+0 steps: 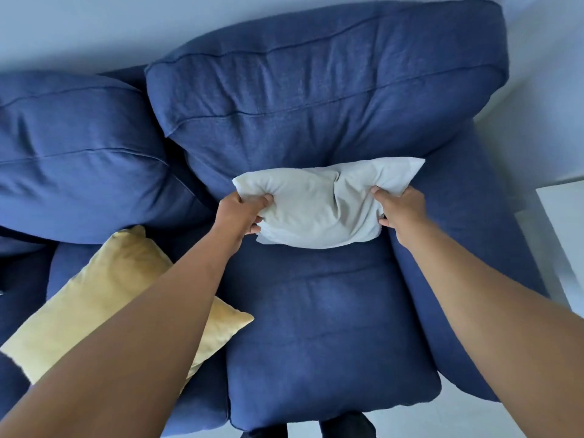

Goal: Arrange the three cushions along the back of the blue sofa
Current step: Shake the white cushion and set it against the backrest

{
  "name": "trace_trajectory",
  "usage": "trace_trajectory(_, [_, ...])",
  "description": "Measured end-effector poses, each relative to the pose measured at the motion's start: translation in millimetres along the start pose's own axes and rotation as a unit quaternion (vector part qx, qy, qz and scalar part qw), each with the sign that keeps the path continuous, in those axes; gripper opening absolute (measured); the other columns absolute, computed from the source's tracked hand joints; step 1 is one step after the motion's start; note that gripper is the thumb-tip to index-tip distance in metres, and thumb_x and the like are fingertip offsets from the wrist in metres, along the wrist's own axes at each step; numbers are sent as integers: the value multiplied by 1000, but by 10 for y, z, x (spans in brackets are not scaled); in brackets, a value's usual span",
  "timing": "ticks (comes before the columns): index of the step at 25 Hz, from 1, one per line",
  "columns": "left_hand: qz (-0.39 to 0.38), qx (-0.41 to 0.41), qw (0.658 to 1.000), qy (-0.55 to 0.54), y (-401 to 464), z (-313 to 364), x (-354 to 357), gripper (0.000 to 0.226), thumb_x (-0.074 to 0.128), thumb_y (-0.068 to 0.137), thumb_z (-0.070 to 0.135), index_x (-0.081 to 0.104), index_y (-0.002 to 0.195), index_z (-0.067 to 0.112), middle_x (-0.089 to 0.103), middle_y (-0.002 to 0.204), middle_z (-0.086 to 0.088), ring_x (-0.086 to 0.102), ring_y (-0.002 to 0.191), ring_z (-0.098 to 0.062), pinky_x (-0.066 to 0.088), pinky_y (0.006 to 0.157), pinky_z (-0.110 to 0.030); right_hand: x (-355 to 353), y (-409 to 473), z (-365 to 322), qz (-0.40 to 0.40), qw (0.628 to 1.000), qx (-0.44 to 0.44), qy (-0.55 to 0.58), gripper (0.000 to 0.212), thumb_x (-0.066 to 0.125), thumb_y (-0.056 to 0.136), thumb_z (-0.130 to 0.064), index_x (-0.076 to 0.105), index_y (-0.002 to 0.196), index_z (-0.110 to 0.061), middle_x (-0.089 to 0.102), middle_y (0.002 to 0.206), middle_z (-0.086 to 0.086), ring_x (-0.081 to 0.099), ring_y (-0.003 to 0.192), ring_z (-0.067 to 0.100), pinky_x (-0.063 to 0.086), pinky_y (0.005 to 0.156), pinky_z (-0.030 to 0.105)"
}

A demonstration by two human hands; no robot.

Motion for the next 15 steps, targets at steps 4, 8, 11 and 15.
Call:
trace_trajectory(4, [33, 25, 999, 29, 200, 108, 192, 30, 78, 84, 46, 71, 100, 21, 77, 104, -1, 74, 103, -26, 63, 89, -46, 128, 312, -3, -9, 1000, 1, -17, 18, 76, 89, -39, 61, 86, -31, 71, 95, -5, 74, 100, 29, 64, 85, 46])
trace_trajectory(8, [92, 83, 991, 48, 242, 321, 176, 37, 73, 88, 45, 71, 100, 10, 76, 94, -3, 75, 94, -29, 65, 82, -45, -4, 478, -160, 23, 999, -32, -21, 17, 74, 84, -42, 65, 88, -29, 76, 99, -1, 76, 93, 29, 64, 86, 49])
trace_trajectory(11, [80, 26, 994, 67, 366, 267, 174, 38, 71, 88, 42, 69, 112, 12, 76, 107, -5, 74, 101, -30, 64, 79, -42, 10, 573, -80, -11, 999, 15, -50, 27, 74, 87, -41, 66, 106, -23, 73, 114, 1, 73, 103, 28, 64, 85, 45])
trace_trajectory(15, [64, -15, 996, 67, 445, 194, 226, 42, 63, 90, 47, 67, 116, 15, 74, 116, -7, 71, 104, -28, 63, 77, -40, 154, 579, -4, -55, 995, 57, -67, 51, 73, 91, -42, 58, 132, -15, 66, 123, 1, 66, 100, 19, 61, 92, 43])
Point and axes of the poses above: each hand's wrist, its own y-axis towards the middle knuckle, its own x-axis out of the palm, z = x × y, the point moved 3 cm from there along y, towards the middle knuckle
